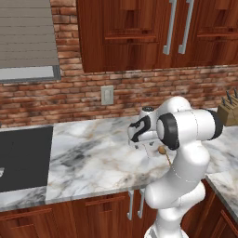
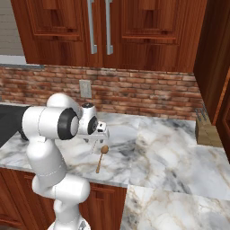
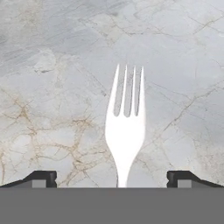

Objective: Take the fork and place it on the left side of the plate. Then take the spoon and place it on the right side of the plate. Make sure they're directly next to the plate.

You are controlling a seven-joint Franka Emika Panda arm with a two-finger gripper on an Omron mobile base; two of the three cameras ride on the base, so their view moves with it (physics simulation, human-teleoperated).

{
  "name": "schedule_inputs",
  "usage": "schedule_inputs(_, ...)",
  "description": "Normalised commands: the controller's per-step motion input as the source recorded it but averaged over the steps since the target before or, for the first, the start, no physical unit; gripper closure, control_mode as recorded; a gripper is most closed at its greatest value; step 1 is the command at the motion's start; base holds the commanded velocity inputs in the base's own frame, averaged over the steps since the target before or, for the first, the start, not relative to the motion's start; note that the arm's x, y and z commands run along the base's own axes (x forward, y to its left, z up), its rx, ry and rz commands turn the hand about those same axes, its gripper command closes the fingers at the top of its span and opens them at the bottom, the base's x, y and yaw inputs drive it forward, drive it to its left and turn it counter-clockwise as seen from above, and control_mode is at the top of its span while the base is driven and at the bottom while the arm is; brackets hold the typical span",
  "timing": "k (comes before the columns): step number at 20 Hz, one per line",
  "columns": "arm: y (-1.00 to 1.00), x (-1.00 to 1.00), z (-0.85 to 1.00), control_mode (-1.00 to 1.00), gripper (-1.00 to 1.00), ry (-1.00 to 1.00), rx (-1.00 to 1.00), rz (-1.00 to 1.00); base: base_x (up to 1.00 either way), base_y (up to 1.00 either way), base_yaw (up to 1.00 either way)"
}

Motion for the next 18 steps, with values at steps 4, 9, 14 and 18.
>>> schedule_inputs(4,-0.03,0.06,-0.28,-1.00,-1.00,0.00,0.00,0.00,0.00,0.00,0.00)
schedule_inputs(9,-0.01,-0.22,-0.59,-1.00,1.00,0.00,0.00,0.00,0.00,0.00,0.00)
schedule_inputs(14,0.00,-0.37,-0.72,-1.00,1.00,0.00,0.00,-0.02,0.00,0.00,0.00)
schedule_inputs(18,-0.03,-0.53,-0.60,-1.00,1.00,0.00,0.00,-0.04,0.00,0.00,0.00)
